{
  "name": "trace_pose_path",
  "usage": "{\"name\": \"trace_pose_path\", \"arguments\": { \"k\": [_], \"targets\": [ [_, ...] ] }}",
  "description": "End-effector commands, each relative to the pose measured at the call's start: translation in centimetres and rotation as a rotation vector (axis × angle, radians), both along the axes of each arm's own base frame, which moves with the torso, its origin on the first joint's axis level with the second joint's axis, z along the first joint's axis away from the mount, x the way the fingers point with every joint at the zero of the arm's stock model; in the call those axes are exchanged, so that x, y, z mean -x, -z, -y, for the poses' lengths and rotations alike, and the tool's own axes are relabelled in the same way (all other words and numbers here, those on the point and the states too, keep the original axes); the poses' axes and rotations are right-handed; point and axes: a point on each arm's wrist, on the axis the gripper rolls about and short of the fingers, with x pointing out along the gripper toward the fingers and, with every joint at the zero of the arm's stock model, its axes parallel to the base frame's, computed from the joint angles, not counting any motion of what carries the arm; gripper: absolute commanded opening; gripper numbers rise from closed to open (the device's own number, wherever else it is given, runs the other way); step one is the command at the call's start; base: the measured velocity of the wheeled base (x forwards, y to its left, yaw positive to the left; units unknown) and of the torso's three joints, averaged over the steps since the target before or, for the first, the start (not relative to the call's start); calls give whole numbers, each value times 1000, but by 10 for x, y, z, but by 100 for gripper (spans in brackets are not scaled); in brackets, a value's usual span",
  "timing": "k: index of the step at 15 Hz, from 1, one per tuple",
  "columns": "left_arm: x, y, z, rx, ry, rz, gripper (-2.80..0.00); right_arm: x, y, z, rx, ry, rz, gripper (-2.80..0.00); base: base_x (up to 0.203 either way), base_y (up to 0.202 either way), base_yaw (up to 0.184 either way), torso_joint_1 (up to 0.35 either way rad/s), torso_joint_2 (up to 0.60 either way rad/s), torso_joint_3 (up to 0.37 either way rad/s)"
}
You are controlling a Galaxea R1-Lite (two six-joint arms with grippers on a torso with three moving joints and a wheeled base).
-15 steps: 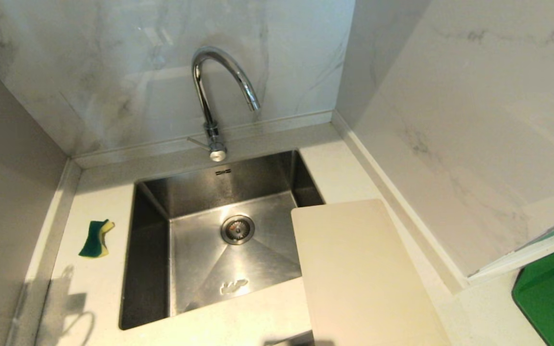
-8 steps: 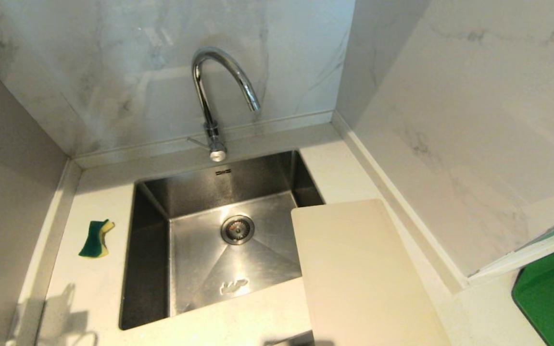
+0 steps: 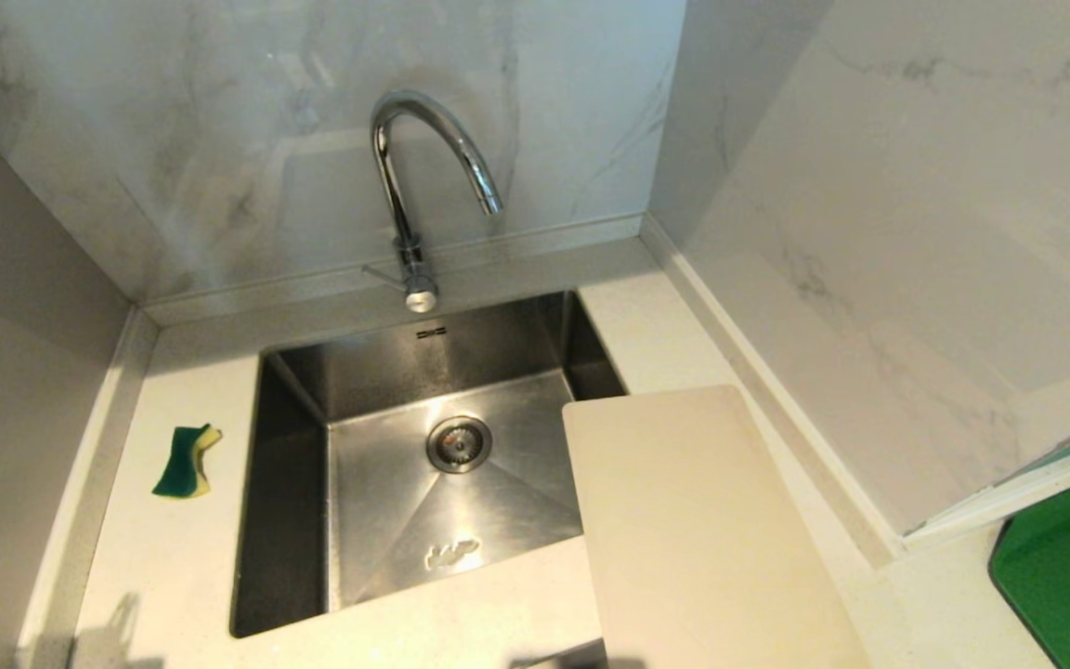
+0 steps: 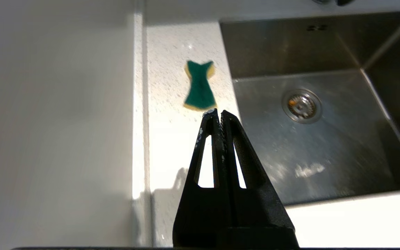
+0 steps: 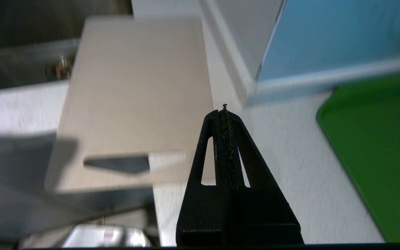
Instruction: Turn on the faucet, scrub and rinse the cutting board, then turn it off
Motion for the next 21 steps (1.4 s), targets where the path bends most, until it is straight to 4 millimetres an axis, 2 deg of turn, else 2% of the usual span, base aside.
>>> {"name": "trace_pose_path", "arguments": {
  "k": [1,3,7,11,15,18,21],
  "targets": [
    [26,9,10,-5,65,19,-280,0,3,0,1,-1,-33,-280,0,0,0,0,0,0],
    [34,22,16,28,196,-57,-280,0,3,0,1,-1,-33,-280,0,0,0,0,0,0],
    [38,28,20,35,351,-80,-280,0,3,0,1,-1,-33,-280,0,0,0,0,0,0],
    [56,36,22,6,345,-21,-280,0,3,0,2,-1,-32,-280,0,0,0,0,0,0],
    [56,27,21,-166,298,57,-280,0,3,0,1,-1,-33,-280,0,0,0,0,0,0],
    [58,35,21,-163,361,15,-280,0,3,0,-1,1,-33,-280,0,0,0,0,0,0],
    [65,39,19,-162,321,40,-280,0,3,0,-1,1,-33,-280,0,0,0,0,0,0]
  ]
}}
